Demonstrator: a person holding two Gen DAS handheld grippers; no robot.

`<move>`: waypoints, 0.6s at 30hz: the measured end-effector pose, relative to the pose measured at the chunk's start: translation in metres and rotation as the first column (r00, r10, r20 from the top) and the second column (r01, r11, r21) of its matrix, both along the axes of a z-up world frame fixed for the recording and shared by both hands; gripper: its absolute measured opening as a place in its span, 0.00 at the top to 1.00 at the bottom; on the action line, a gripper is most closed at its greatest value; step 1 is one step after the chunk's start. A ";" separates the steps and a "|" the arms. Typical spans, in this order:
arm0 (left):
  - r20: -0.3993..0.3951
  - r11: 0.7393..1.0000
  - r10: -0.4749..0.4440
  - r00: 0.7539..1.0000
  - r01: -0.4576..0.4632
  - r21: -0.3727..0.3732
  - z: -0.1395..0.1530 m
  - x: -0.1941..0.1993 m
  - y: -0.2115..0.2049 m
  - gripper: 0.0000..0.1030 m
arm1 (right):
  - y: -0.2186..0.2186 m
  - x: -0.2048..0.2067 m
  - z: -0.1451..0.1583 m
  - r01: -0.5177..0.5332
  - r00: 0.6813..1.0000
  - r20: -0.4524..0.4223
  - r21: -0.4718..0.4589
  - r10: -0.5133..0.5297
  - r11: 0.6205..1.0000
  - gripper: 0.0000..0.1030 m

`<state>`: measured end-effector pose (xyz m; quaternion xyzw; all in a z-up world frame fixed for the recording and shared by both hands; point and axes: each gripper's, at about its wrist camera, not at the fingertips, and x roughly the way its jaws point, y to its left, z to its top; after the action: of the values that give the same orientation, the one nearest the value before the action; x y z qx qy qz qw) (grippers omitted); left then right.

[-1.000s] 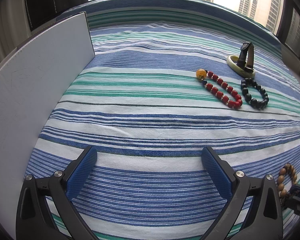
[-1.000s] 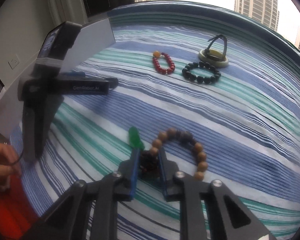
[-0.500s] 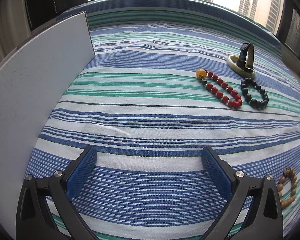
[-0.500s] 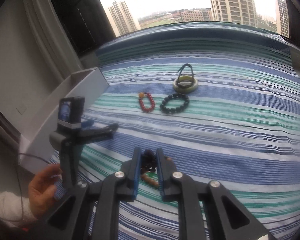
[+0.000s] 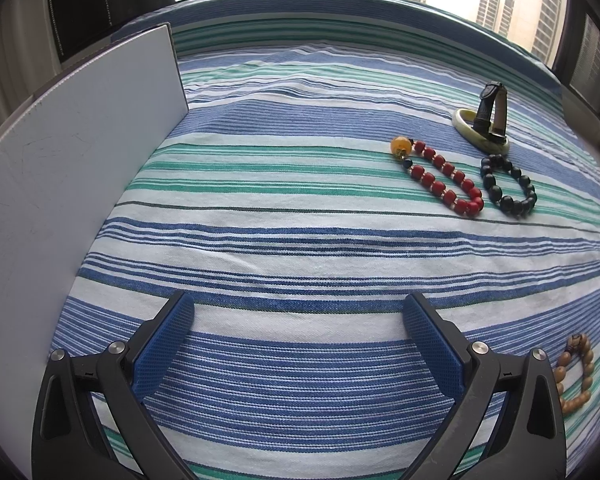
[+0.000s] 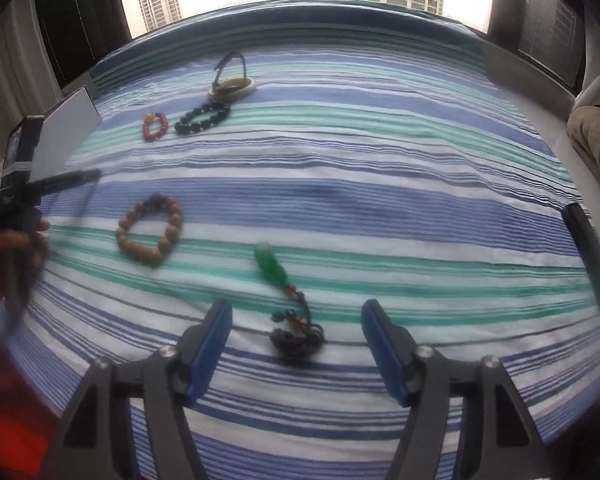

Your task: Organize jewelry

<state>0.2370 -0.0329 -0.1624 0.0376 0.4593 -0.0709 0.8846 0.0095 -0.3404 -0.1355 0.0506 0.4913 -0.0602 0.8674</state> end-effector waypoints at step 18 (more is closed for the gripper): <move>-0.102 0.768 -0.640 0.761 0.637 -0.064 0.026 -0.070 -0.141 0.09 | -0.007 -0.010 -0.021 0.039 0.997 -0.070 0.024 -0.037 0.999 0.04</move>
<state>0.1668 -0.1734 -0.1363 0.1761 0.4693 -0.3759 0.7794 -0.0005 -0.3474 -0.1561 0.0687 0.5207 -0.0721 0.8479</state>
